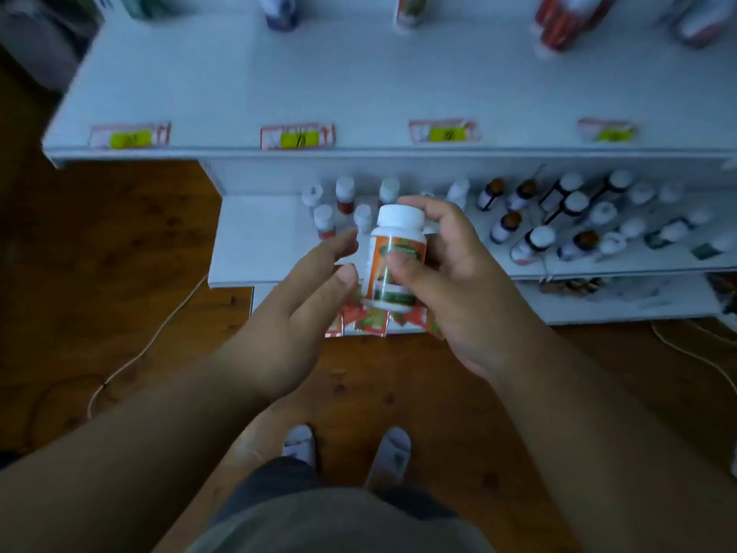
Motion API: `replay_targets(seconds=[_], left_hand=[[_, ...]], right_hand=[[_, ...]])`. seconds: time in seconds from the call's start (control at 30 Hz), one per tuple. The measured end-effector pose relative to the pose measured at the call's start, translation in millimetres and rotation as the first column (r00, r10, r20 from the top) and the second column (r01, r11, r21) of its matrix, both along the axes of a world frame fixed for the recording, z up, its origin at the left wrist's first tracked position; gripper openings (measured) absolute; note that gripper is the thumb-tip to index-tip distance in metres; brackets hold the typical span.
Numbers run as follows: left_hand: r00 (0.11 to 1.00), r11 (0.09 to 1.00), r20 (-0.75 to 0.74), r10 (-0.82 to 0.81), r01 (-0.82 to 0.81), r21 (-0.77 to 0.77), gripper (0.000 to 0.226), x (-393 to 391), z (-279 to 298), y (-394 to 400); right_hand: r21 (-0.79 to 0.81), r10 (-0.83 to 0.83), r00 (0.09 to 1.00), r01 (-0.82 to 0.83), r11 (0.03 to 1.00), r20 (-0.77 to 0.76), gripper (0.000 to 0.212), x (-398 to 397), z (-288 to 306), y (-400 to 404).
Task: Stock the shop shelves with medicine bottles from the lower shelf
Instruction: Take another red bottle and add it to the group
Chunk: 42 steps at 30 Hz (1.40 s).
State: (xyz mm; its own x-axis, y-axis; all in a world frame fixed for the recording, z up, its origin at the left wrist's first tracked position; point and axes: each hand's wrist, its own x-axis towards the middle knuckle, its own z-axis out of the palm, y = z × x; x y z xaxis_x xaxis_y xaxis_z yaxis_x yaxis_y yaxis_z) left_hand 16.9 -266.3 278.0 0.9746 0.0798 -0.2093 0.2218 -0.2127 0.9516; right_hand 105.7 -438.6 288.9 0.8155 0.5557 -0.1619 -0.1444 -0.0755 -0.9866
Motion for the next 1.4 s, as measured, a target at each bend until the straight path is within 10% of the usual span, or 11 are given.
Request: replay_targets(seconds=[0.53,1.03,1.4], left_hand=[[0.970,0.954,0.211,-0.120,0.054,0.295,0.074,149,49,28],[0.966,0.401,0.163,-0.202,-0.071,0.913,0.093,377,18,44],[0.971,0.390,0.145,-0.189,-0.061,0.919,0.087,407,16,52]], right_hand=[[-0.160,-0.119,0.938,0.178,0.971,0.324,0.045,136,77,33],[-0.487,-0.094,0.792,0.460,0.742,0.604,0.060,339,36,69],[-0.458,-0.019,0.741,0.435,0.775,0.671,0.046,408,0,92]])
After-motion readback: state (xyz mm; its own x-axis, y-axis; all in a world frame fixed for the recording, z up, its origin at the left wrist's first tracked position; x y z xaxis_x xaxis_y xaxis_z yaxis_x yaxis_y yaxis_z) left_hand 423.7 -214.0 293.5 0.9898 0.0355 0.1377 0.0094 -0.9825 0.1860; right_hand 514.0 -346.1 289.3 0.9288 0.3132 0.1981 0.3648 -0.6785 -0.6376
